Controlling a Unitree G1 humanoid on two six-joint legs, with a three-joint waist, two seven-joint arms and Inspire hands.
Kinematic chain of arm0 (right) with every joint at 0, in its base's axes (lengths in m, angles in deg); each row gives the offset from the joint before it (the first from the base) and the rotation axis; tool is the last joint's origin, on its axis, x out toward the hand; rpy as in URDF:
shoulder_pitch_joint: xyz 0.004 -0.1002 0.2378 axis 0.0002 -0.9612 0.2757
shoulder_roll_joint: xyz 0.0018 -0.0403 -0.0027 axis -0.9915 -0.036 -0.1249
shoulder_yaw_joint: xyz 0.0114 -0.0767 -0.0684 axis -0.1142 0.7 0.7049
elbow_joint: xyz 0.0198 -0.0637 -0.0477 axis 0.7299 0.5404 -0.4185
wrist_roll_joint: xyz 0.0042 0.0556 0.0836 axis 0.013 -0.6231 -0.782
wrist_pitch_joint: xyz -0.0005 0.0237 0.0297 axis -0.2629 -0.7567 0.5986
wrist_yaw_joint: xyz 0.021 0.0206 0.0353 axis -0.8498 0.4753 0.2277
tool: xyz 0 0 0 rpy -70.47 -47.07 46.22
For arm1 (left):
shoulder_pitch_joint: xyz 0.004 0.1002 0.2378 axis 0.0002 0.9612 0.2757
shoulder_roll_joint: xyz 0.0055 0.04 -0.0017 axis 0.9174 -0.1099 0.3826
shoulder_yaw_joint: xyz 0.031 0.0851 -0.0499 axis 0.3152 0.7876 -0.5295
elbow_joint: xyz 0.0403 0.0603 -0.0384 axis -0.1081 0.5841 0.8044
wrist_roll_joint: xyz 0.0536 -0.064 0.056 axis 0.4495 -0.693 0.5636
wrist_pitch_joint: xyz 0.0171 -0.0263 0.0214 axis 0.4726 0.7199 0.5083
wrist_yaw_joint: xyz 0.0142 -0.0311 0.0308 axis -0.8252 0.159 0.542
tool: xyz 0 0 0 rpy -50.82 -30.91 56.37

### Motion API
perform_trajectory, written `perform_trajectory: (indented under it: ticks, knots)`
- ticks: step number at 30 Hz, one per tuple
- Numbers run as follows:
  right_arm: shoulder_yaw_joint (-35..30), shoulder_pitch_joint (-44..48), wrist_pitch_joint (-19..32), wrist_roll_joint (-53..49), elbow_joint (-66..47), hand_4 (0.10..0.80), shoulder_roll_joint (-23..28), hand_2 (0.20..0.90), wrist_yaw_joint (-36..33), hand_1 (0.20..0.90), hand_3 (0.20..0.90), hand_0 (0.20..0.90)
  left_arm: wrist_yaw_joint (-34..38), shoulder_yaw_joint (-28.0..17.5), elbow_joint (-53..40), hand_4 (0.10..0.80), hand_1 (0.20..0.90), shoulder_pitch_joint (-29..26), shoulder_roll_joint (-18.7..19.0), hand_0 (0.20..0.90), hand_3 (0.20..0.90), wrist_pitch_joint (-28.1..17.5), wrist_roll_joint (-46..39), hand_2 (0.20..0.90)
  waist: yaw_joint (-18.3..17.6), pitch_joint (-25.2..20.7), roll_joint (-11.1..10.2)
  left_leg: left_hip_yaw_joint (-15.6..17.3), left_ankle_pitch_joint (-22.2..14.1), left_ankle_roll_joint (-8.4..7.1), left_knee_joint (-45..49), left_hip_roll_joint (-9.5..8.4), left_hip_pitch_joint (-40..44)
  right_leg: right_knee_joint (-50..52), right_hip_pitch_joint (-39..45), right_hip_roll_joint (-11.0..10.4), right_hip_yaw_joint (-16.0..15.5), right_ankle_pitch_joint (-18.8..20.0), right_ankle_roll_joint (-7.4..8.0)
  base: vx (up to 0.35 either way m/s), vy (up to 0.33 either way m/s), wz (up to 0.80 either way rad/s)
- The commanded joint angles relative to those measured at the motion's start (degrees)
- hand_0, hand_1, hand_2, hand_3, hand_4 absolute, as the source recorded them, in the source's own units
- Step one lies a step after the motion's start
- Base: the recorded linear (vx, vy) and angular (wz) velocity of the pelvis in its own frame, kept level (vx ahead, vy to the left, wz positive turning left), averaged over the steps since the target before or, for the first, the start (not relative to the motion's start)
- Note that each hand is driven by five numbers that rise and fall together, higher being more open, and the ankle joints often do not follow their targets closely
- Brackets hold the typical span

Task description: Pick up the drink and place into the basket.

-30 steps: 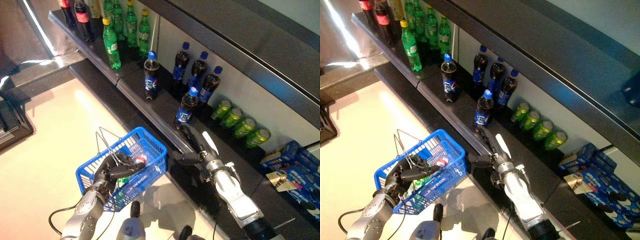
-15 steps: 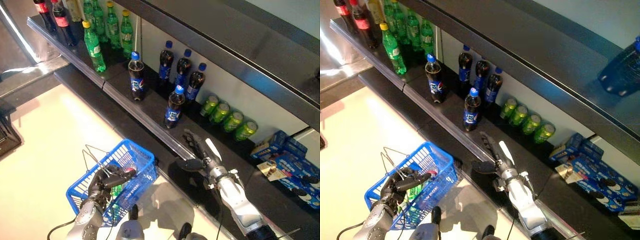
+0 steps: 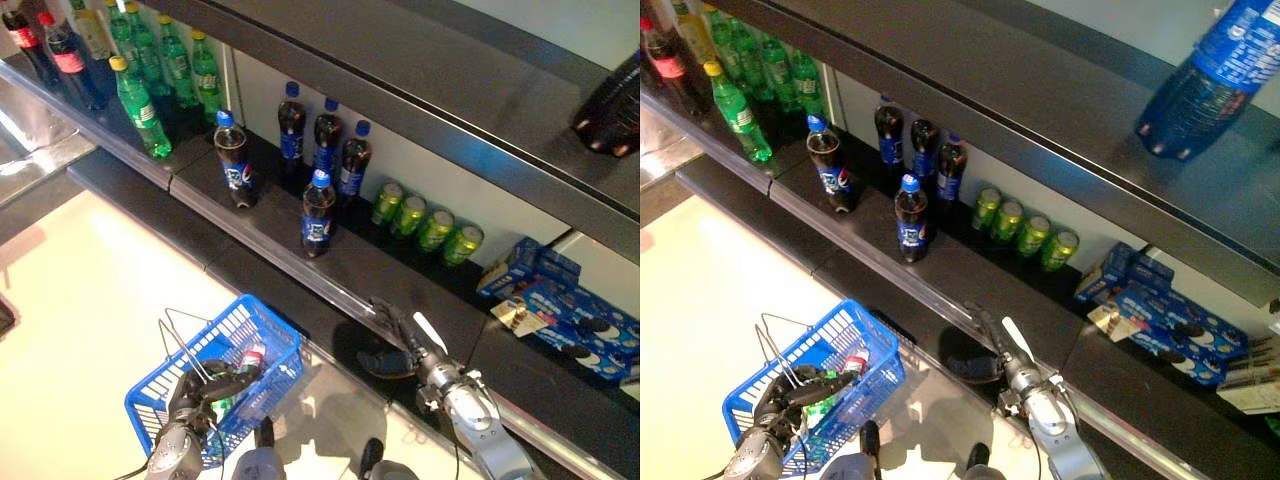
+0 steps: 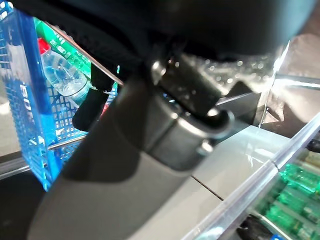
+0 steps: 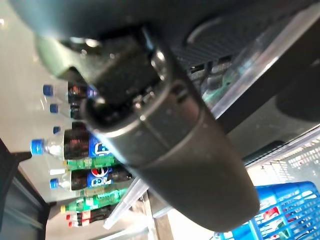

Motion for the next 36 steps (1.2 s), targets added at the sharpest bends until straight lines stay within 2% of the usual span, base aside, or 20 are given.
perform_trajectory:
  ticks: [1, 3, 4, 6, 8, 10, 11, 13, 17, 18, 19, 20, 23, 24, 25, 28, 29, 31, 33, 36]
  knots:
    - [-0.3, -0.5, 6.9, -0.1, 1.8, 0.800, 5.2, 0.900, -1.4, 0.900, 0.900, 0.900, -0.5, -4.4, -5.0, 0.100, 0.300, -6.9, 0.9, 0.300, 0.200, -21.4, 5.7, 0.300, 0.2, -11.9, 4.6, 0.5, -9.2, -0.10, 2.3, -1.89, 4.7, -0.6, -2.4, 2.8, -3.3, 2.5, 0.27, -0.074, 0.068, -0.34]
    - [-0.6, -0.7, 7.8, -0.1, 3.1, 0.800, 5.6, 0.900, -1.1, 0.900, 0.900, 0.900, 1.1, -4.8, -3.1, 0.100, 0.300, -6.3, 0.8, 0.300, 0.200, -22.6, 5.8, 0.300, -0.1, -11.5, 4.1, -1.1, -11.0, 0.26, 5.9, -2.69, 3.8, -0.6, -3.2, 2.6, -1.5, 2.8, 0.02, -0.073, 0.094, -0.32]
    - [-1.0, -0.5, 8.7, -0.9, 4.3, 0.800, 6.3, 0.900, 0.0, 0.900, 0.900, 0.900, 3.3, -5.6, -1.2, 0.100, 0.300, -5.4, 0.3, 0.300, 0.200, -24.2, 5.8, 0.300, 0.4, -10.7, 3.6, -6.1, -13.7, 0.76, 10.8, -4.16, 2.8, -0.6, -3.3, 2.7, 1.6, 2.6, -0.09, -0.043, 0.125, -0.60]
    - [-1.5, -0.4, 9.1, -1.5, 5.1, 0.800, 6.7, 0.900, -0.5, 0.900, 0.900, 0.900, 3.8, -6.3, -0.3, 0.100, 0.300, -4.9, -0.2, 0.300, 0.200, -24.9, 5.9, 0.300, 1.0, -10.3, 3.4, -8.8, -15.0, 1.15, 12.7, -5.18, 2.0, -0.6, -3.6, 2.7, 3.8, 2.7, -0.08, -0.046, 0.118, -0.73]
    - [-1.8, -0.3, 9.7, -1.8, 5.8, 0.800, 6.8, 0.900, -0.7, 0.900, 0.900, 0.900, 4.4, -6.7, 0.3, 0.100, 0.300, -4.8, -0.4, 0.300, 0.200, -25.3, 6.2, 0.300, 1.1, -10.3, 3.1, -9.9, -15.2, 1.47, 13.2, -6.00, 1.3, -0.6, -4.2, 2.5, 5.0, 2.9, -0.01, -0.071, 0.111, -0.95]
    - [-2.5, -0.6, 10.0, -2.6, 7.4, 0.800, 5.9, 0.900, -3.1, 0.900, 0.900, 0.900, 4.6, -6.7, 2.4, 0.100, 0.300, -5.5, -0.8, 0.300, 0.200, -25.4, 6.9, 0.300, 0.6, -10.0, 3.2, -9.4, -15.4, 2.21, 11.4, -6.70, 2.1, -0.6, -5.8, 1.9, 6.2, 4.4, 1.20, -0.099, 0.188, -1.20]
    - [-3.0, -0.8, 9.8, -3.1, 8.4, 0.800, 4.9, 0.900, -5.0, 0.900, 0.900, 0.900, 5.2, -6.5, 4.2, 0.100, 0.300, -6.6, -0.3, 0.300, 0.200, -25.2, 7.4, 0.300, -0.5, -9.5, 3.2, -9.9, -15.3, 2.55, 9.3, -7.13, 3.3, -0.6, -8.4, 0.9, 7.1, 6.8, 2.96, -0.086, 0.163, -1.37]
    - [-3.8, -1.3, 9.6, -3.2, 9.0, 0.800, 4.3, 0.900, -6.4, 0.900, 0.900, 0.900, 5.0, -6.7, 5.8, 0.100, 0.300, -7.4, 0.1, 0.300, 0.200, -25.0, 7.9, 0.300, -1.3, -9.1, 3.3, -10.2, -15.1, 2.72, 8.3, -7.70, 3.9, -0.6, -10.2, 0.6, 7.6, 8.2, 3.82, -0.118, 0.160, -1.11]
    - [-6.9, -3.4, 11.0, -6.7, 11.5, 0.800, 2.8, 0.900, -6.9, 0.900, 0.900, 0.900, 4.0, -7.9, 9.3, 0.100, 0.300, -7.4, 1.1, 0.300, 0.200, -25.3, 7.8, 0.300, -2.1, -7.9, 3.2, -10.5, -14.3, 2.16, 7.2, -8.19, 4.6, -0.4, -14.5, -0.9, 6.1, 11.7, 4.55, -0.128, 0.091, -0.58]
    - [-7.7, -3.8, 11.7, -5.9, 12.4, 0.800, 2.4, 0.900, -7.5, 0.900, 0.900, 0.900, 2.4, -8.2, 10.7, 0.100, 0.300, -7.4, 1.4, 0.300, 0.200, -25.7, 7.8, 0.300, -2.4, -7.5, 3.2, -10.1, -14.1, 2.25, 7.1, -8.29, 4.8, 1.0, -15.2, -1.5, 5.9, 12.8, 4.46, -0.289, 0.096, -1.09]
    - [-9.0, -4.5, 12.4, -6.8, 14.6, 0.800, 2.4, 0.900, -8.0, 0.900, 0.900, 0.900, 0.5, -8.3, 13.3, 0.100, 0.300, -7.5, 2.1, 0.300, 0.200, -25.5, 7.2, 0.300, -2.6, -7.3, 3.5, -8.5, -14.0, 3.35, 7.4, -8.29, 4.1, 9.2, -15.2, -2.0, 7.5, 11.7, 3.56, -0.332, 0.090, -0.91]
    - [-9.5, -4.6, 12.6, -7.3, 15.7, 0.800, 2.2, 0.900, -8.2, 0.900, 0.900, 0.900, 0.1, -8.4, 13.9, 0.100, 0.300, -7.4, 2.2, 0.300, 0.200, -25.3, 7.1, 0.300, -2.7, -7.4, 3.7, -8.0, -13.7, 3.79, 7.4, -8.19, 3.7, 11.9, -15.1, -1.9, 8.2, 10.9, 3.16, -0.358, 0.073, -1.06]
    - [-12.0, -4.2, 14.1, -8.6, 22.9, 0.800, 1.1, 0.900, -10.2, 0.900, 0.900, 0.900, -1.7, -7.9, 17.6, 0.100, 0.300, -7.1, 2.1, 0.300, 0.200, -24.1, 6.3, 0.300, -2.7, -9.0, 5.0, -7.8, -12.7, 5.71, 6.9, -7.63, 1.9, 18.2, -12.9, -0.3, 9.9, 5.4, 0.62, -0.242, -0.013, -0.62]
    - [-12.3, -3.9, 12.9, -9.6, 23.7, 0.800, 0.9, 0.900, -10.8, 0.900, 0.900, 0.900, -2.3, -7.7, 18.2, 0.100, 0.300, -7.2, 2.0, 0.300, 0.200, -23.1, 5.7, 0.300, -2.7, -9.3, 5.1, -8.0, -12.6, 5.90, 6.7, -7.66, 1.7, 18.4, -12.4, 0.0, 9.9, 4.9, 0.41, -0.133, -0.116, -0.25]
    - [-13.2, -3.4, 13.8, -11.1, 27.6, 0.800, 0.4, 0.900, -10.7, 0.900, 0.900, 0.900, -3.2, -7.5, 20.6, 0.100, 0.300, -7.5, 1.8, 0.300, 0.200, -23.0, 5.0, 0.300, -2.6, -10.0, 5.2, -8.7, -12.4, 6.06, 6.2, -7.66, 1.6, 17.3, -11.0, 0.7, 9.9, 3.1, -0.02, -0.077, -0.135, -0.30]
    - [-14.1, -2.8, 13.7, -12.3, 31.8, 0.800, -0.3, 0.900, -10.8, 0.900, 0.900, 0.900, -3.6, -7.3, 23.1, 0.100, 0.300, -8.0, 1.6, 0.300, 0.200, -22.7, 4.2, 0.300, -2.2, -10.9, 4.9, -9.1, -12.1, 5.88, 5.7, -7.67, 1.4, 14.4, -9.3, 1.1, 9.5, 2.0, -0.33, -0.029, -0.136, -0.30]
    - [-15.8, -1.6, 15.1, -13.1, 40.5, 0.800, -1.4, 0.900, -9.8, 0.900, 0.900, 0.900, -6.1, -7.5, 27.1, 0.100, 0.300, -8.6, 1.5, 0.300, 0.200, -21.6, 2.9, 0.300, -1.2, -11.8, 4.5, -8.1, -11.7, 4.88, 5.0, -6.99, 1.6, 8.3, -5.4, 1.1, 7.5, 0.7, 0.07, -0.034, -0.202, -0.34]
    - [-16.8, -1.1, 14.4, -13.5, 44.9, 0.800, -1.9, 0.900, -9.1, 0.900, 0.900, 0.900, -8.3, -7.5, 29.4, 0.100, 0.300, -8.6, 1.4, 0.300, 0.200, -20.1, 2.8, 0.300, -1.0, -12.1, 4.3, -6.7, -11.5, 4.16, 4.4, -6.07, 2.2, 5.7, -4.2, 1.4, 7.2, 0.8, 0.35, -0.037, -0.216, -0.21]
    - [-17.9, -0.6, 13.0, -13.5, 50.4, 0.800, -2.3, 0.900, -7.2, 0.900, 0.900, 0.900, -12.0, -7.1, 33.9, 0.100, 0.300, -8.7, 1.4, 0.300, 0.200, -18.0, 3.4, 0.300, -1.4, -12.7, 4.5, -4.9, -11.0, 3.03, 3.3, -4.52, 3.3, 3.7, -2.7, 2.6, 6.6, -0.4, -0.49, 0.000, -0.196, -0.04]
    - [-18.4, 0.2, 10.1, -14.7, 55.2, 0.800, -2.5, 0.900, -4.0, 0.900, 0.900, 0.900, -14.4, -6.6, 37.2, 0.100, 0.300, -9.1, 1.3, 0.300, 0.200, -14.5, 2.2, 0.300, -1.8, -13.0, 4.8, -3.7, -10.9, 2.37, 3.2, -3.64, 3.7, 3.1, -1.9, 3.5, 6.4, -1.1, -1.31, -0.007, -0.089, -0.01]
